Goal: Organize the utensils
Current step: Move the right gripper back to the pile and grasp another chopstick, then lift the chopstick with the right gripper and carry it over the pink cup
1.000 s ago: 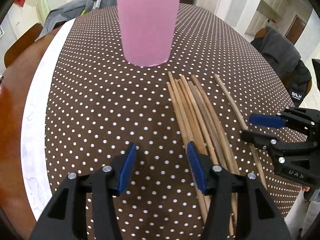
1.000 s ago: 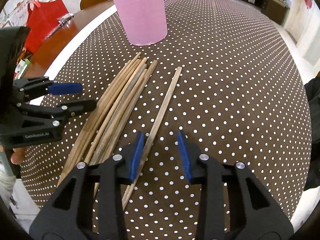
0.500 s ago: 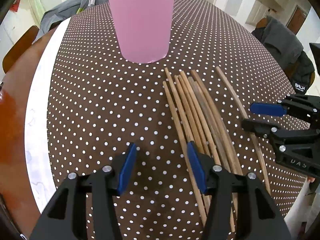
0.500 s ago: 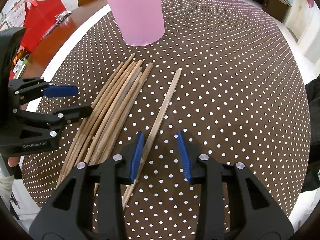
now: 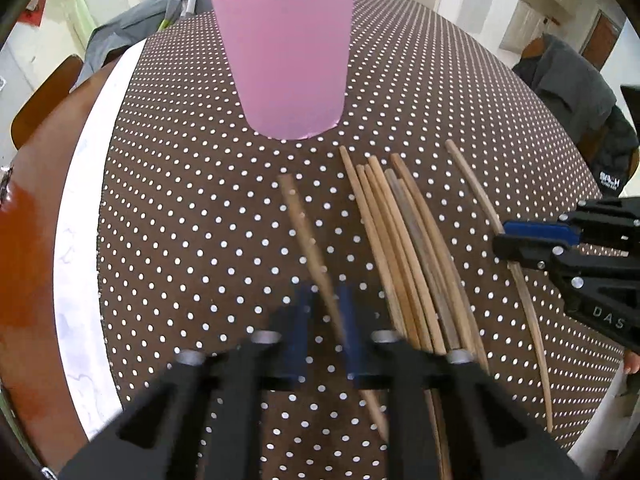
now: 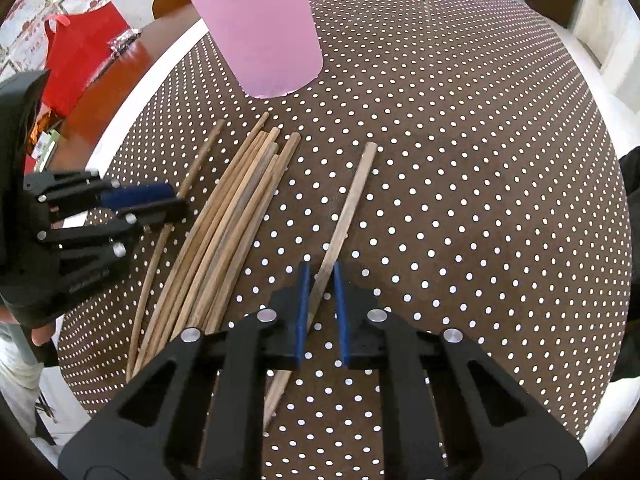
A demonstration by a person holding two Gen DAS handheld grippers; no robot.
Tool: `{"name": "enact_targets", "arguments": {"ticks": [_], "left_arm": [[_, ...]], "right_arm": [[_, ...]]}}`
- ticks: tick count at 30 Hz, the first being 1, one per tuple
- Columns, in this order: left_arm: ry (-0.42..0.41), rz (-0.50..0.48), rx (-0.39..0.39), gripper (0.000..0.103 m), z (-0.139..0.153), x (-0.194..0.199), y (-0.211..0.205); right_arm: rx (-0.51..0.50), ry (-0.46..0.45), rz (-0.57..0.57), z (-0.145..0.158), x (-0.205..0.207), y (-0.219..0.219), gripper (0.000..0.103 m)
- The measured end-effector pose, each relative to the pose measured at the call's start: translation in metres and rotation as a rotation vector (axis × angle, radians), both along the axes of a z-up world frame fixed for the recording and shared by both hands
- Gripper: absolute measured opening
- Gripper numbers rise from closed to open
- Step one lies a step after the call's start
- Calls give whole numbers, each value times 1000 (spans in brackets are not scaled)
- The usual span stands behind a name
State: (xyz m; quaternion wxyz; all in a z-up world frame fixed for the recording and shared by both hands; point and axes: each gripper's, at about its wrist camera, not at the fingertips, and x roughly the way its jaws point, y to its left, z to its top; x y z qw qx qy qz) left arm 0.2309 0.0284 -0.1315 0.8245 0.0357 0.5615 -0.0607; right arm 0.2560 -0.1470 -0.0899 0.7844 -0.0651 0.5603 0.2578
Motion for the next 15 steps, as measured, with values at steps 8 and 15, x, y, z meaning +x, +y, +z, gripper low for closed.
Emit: {"name": "enact_targets", "arguments": {"ticks": [8, 15], "left_arm": [[-69, 27, -116, 5, 8, -7, 13], [-281, 4, -210, 5, 51, -25, 13]], "right_arm": [[71, -18, -11, 5, 6, -13, 7], [177, -111, -17, 32, 7, -24, 7]]}}
